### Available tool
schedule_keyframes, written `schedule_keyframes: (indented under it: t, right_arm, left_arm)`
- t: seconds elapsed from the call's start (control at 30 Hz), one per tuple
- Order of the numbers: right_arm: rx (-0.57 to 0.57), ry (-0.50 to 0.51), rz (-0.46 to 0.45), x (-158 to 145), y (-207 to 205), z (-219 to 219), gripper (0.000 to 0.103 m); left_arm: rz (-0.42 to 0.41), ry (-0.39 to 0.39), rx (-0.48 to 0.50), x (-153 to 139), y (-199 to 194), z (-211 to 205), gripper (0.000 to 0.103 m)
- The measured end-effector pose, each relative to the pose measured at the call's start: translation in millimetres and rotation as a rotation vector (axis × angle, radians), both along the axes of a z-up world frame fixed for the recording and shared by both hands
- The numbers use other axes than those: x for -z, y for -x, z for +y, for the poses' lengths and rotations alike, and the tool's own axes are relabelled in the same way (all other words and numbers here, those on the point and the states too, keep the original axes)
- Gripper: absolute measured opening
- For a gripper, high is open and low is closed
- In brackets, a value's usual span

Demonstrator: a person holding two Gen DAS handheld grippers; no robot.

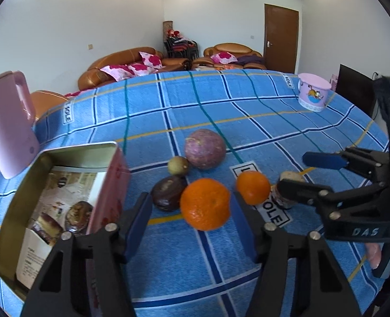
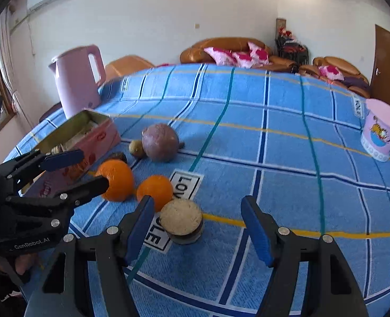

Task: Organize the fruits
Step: 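Move both grippers from the tin back toward the fruits on the table, then grasp a large orange with the left gripper while the right grasps the tan rice cake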

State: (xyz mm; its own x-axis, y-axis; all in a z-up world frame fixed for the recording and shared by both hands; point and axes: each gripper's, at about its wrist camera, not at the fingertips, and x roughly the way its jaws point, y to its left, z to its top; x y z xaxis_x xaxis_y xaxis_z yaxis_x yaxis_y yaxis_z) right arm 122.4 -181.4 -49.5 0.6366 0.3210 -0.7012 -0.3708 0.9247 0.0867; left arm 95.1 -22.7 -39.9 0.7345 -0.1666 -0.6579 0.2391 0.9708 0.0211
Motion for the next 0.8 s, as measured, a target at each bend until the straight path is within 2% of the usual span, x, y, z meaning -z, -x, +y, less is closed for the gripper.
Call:
schedule_keyframes:
  t: [0.1,0.17,0.2,0.47,0.8]
  right_arm:
    - [-0.009,0.013,0.043,7,-4,4,0.069]
    - [-0.015,0.026,0.064,9,-7,7,0.055]
    - [-0.022,0.029,0.072,10,-8,9,0.054]
    - [-0.048,0.029,0.096,12,-7,10,0.039]
    - [-0.03,0.022,0.086,10,-7,9,0.037]
  left_arm:
    - [0.022,0.005,0.022,2,-3,-4,0.055]
    - [0.045,0.012,0.036,4,-5,-6,0.05]
    - [0.059,0.015,0.04,6,-8,-7,0.048]
    - [0.09,0.062,0.048,8,-13,-4,0.046]
    - [0.082,0.077,0.047,6,-11,-1,0.044]
